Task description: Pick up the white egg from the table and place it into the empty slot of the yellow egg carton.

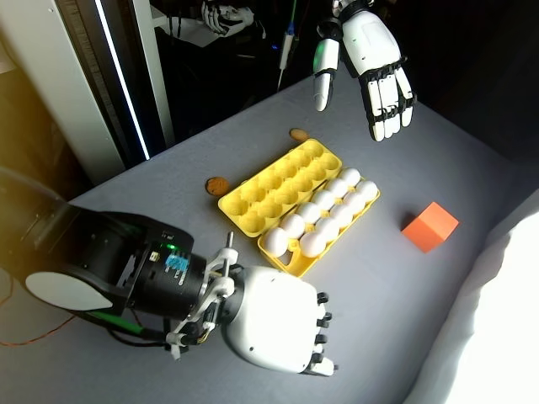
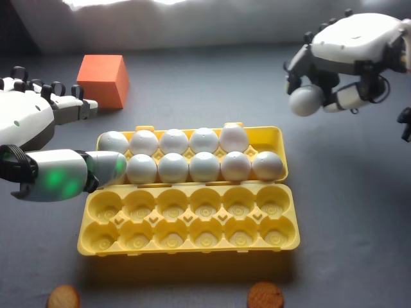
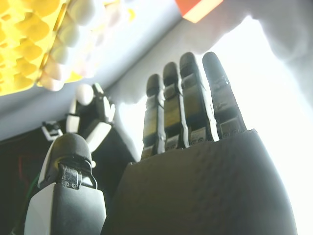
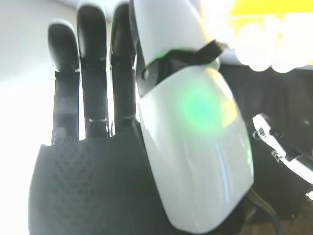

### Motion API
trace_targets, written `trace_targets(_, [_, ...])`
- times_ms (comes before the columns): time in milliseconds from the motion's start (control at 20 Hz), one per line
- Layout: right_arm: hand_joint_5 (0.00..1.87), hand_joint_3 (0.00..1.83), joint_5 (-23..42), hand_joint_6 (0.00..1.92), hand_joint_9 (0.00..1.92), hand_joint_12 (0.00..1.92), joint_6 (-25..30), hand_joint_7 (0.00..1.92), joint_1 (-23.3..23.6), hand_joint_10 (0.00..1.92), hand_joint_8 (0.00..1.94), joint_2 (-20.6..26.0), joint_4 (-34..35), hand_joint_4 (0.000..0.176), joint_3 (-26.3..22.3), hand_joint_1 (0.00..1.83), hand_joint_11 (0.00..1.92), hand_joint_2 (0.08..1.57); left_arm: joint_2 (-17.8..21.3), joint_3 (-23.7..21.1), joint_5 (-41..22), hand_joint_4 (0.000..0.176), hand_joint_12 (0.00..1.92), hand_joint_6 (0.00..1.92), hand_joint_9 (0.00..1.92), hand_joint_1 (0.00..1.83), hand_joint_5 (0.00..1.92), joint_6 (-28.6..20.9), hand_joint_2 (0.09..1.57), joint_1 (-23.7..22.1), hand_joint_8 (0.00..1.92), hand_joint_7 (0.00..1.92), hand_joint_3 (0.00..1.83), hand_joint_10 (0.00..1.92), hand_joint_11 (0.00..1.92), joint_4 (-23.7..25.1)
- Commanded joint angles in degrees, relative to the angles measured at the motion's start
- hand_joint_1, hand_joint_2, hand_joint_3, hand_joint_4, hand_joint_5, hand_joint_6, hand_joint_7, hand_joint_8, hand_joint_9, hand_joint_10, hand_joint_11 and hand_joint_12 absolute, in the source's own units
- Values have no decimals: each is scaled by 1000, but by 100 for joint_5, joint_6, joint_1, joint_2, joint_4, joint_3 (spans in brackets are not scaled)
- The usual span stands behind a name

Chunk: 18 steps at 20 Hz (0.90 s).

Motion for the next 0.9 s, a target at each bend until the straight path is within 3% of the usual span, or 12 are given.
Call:
trace_targets(0, [923,0,378,883,841,1654,54,991,143,1328,1110,71,43,0,-48,1375,510,1126,75,16,-391,0,499,2,277,7,263,2,1213,-71,6,310,0,6,0,227])
trace_targets(150, [925,0,-211,890,879,1560,304,982,485,1276,1110,68,46,0,-230,1378,577,1121,72,18,-400,0,474,1,263,0,231,2,1218,-74,1,283,0,3,0,227])
trace_targets(250, [921,0,-517,842,876,1500,303,961,707,1254,1208,64,50,0,-424,1376,568,1129,71,18,-400,0,540,3,297,11,277,2,1210,-75,4,326,0,4,0,227])
trace_targets(300, [966,3,-615,771,915,1424,304,1018,762,1215,1089,57,53,0,-496,1383,565,1103,71,18,-400,0,488,2,267,0,252,2,1216,-75,4,297,1,4,0,227])
trace_targets(350, [966,3,-693,771,915,1424,305,1018,795,1215,1089,33,57,0,-558,1383,565,1103,71,18,-400,0,488,2,267,0,252,2,1216,-75,4,297,1,4,0,227])
trace_targets(400, [982,0,-773,841,952,1352,308,1105,813,1152,859,1,61,0,-590,1388,621,1079,71,18,-400,0,567,5,300,0,275,2,1223,-75,8,327,2,9,0,227])
trace_targets(450, [982,0,-850,841,952,1352,324,1105,817,1152,859,-43,65,0,-604,1388,621,1079,71,18,-400,0,567,5,300,0,275,2,1223,-75,8,327,2,9,0,227])
trace_targets(550, [983,0,-1001,860,952,1263,323,1132,807,1073,864,-140,69,0,-604,1390,672,1073,72,20,-400,0,496,1,268,0,252,2,1224,-75,1,303,1,1,0,228])
trace_targets(650, [1024,0,-1040,753,973,1241,300,1131,748,1051,894,-223,70,0,-604,1392,667,1066,72,24,-400,0,511,5,278,8,268,2,1218,-78,2,311,0,4,0,228])
trace_targets(750, [1001,2,-1037,757,964,1299,201,1059,686,1132,975,-299,68,0,-604,1387,629,1082,72,24,-400,0,490,0,268,0,256,2,1228,-79,1,308,2,3,0,231])
trace_targets(800, [926,2,-1035,830,918,1355,105,989,657,1197,1140,-327,66,0,-604,1380,615,1113,72,24,-400,0,529,5,287,18,274,2,1224,-80,6,328,0,7,0,231])
trace_targets(850, [926,2,-1030,830,918,1355,54,989,631,1197,1140,-341,64,0,-604,1380,615,1113,72,25,-401,0,529,5,287,18,274,2,1224,-82,6,328,0,7,0,231])
